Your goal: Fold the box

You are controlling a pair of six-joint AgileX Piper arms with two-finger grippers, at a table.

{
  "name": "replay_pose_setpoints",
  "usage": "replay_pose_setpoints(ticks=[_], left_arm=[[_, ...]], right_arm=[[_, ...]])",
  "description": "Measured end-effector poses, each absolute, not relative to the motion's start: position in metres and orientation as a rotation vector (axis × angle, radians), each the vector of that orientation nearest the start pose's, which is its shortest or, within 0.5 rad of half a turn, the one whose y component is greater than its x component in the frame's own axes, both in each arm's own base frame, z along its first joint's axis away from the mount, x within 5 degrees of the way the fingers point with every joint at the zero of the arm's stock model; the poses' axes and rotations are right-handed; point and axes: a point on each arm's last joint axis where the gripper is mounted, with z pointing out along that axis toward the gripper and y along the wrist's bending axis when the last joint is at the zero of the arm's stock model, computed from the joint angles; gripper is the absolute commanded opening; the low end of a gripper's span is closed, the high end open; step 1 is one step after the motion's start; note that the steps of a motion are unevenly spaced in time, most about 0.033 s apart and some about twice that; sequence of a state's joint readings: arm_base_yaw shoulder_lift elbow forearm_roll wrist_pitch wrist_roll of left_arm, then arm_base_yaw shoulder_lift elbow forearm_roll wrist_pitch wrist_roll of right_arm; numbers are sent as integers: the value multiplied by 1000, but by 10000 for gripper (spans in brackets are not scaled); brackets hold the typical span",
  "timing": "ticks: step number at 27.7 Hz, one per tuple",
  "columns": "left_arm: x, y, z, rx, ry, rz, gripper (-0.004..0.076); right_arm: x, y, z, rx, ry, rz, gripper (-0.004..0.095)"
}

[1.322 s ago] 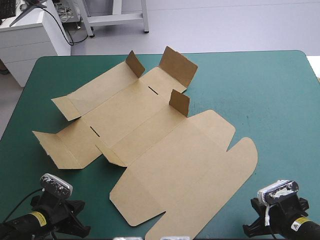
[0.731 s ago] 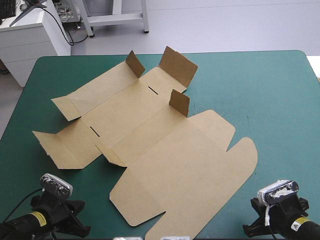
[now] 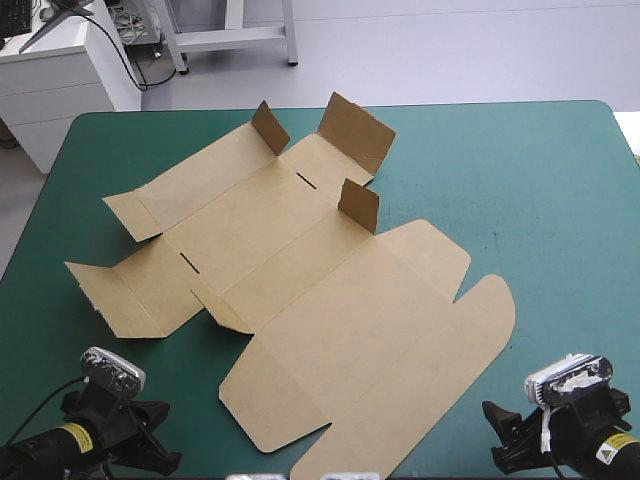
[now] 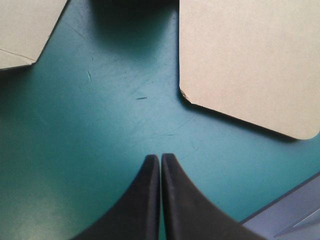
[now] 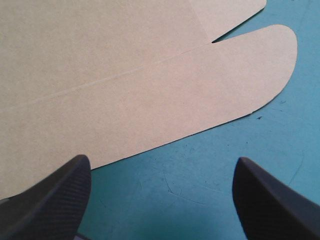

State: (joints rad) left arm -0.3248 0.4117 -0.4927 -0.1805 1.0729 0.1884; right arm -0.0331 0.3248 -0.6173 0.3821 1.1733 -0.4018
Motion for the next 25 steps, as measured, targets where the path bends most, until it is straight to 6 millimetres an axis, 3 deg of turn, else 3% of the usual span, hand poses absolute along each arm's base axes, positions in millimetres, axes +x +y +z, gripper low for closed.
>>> replay_pose_setpoints(ticks=[6,15,25], left_arm=[[49,-32,265,591,2404,-292,-8],[49,-32,265,591,2404,-292,-8],[49,-31,265,591,2404,-290,-8]], right_arm=[[57,30,334,-423,2360,308,725],[135,28,378,-464,2437,320,725],[227,30,405,-579,2440,315,725]])
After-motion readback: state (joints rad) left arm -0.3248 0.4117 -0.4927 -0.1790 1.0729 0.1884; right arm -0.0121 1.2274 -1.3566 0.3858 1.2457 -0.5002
